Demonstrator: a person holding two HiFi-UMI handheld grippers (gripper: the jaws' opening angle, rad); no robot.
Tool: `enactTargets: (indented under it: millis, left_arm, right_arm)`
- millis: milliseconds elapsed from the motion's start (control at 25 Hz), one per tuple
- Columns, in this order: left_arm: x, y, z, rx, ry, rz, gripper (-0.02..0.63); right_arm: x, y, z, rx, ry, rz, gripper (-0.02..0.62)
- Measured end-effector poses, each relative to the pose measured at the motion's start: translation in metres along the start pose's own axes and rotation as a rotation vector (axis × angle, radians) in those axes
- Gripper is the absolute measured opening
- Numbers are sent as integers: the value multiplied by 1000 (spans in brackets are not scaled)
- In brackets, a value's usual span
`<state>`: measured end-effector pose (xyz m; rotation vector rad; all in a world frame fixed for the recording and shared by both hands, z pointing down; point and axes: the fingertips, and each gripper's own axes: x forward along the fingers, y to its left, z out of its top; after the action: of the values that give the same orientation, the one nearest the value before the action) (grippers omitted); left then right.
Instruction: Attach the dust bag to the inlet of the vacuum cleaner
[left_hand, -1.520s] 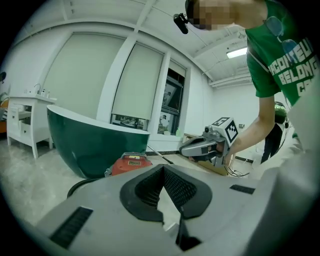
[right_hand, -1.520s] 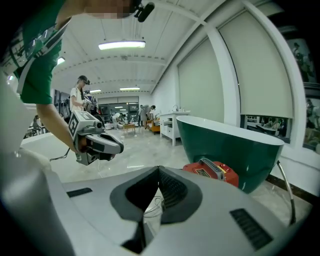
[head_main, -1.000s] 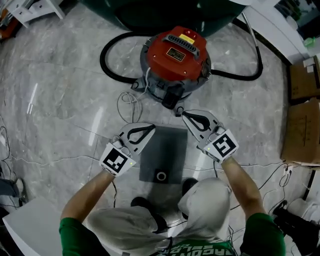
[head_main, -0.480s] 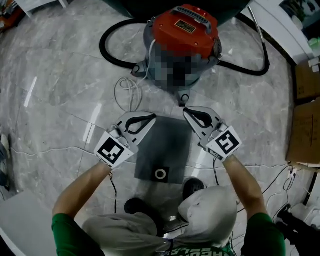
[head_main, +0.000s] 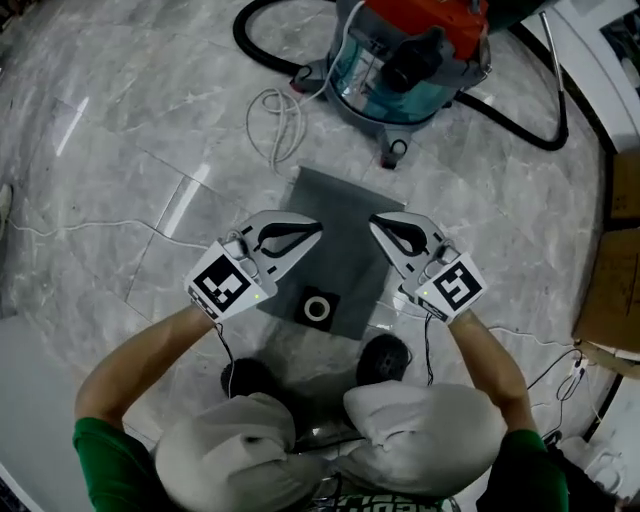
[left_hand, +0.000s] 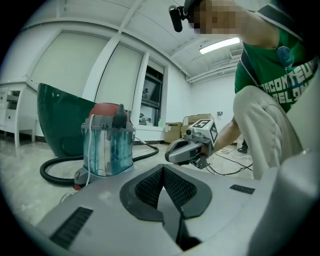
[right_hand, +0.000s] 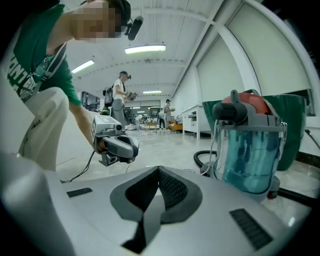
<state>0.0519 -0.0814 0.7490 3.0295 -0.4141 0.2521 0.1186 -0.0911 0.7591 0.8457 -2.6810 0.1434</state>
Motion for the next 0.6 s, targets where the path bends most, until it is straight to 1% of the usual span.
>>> enactTargets:
  millis: [120,200,320,400,440,600]
  left_arm:
    - [-10,-26,-24,-2,8,12,3]
    - [-16,-41,-45,6,31,12,3]
    - [-26,-62,-71,-15,68,0,3]
    - [-31,-69,-84,5,86,-15,3]
    - [-33,-74,-91,11,95,-21,3]
    - [-41,-98,-123,-9,140,-37,3]
  right_arm:
    - [0,27,-21,5,26,43,8]
    - [1,43,-34,10,36,62,8]
    - [4,65,-55,16,62,84,8]
    - [7,75,-65,-7,62,94,8]
    - [8,82,-71,-20,70,107,8]
    - [7,118,-107,-30,137,181,8]
